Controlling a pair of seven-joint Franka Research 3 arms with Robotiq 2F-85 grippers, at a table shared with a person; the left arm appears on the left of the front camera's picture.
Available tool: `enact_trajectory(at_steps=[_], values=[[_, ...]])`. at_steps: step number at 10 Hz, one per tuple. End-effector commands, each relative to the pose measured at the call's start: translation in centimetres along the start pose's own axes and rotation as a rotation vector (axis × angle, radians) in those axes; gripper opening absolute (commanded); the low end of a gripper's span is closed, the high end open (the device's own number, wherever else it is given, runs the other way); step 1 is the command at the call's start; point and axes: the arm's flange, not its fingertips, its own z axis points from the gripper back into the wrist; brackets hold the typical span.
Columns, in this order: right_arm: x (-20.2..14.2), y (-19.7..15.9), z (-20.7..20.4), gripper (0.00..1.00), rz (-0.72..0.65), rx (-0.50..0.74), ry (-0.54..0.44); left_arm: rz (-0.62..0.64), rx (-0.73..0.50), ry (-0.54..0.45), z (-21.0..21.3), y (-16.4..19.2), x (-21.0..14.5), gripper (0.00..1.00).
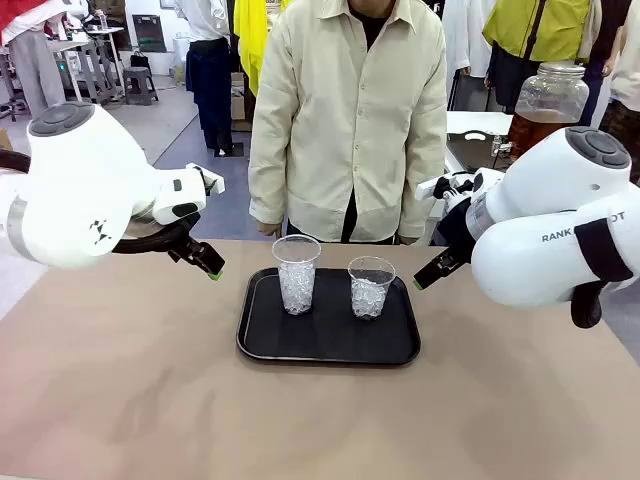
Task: Pour the drink into the iced cup.
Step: Pick up the iced cup indicated by the human and present it to them.
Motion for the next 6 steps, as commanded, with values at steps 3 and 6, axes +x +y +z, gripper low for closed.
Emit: enact_trajectory(at_steps=[3,6], values=[[0.07,-0.17,0.13,1.00,0.009,-0.008,-0.005,0.003,-0.001,0.000,0.14,0.11,-0.20,1.00],[0.07,-0.17,0.13,1.00,0.009,-0.008,-0.005,0.003,-0.001,0.000,0.14,0.11,-0.20,1.00]])
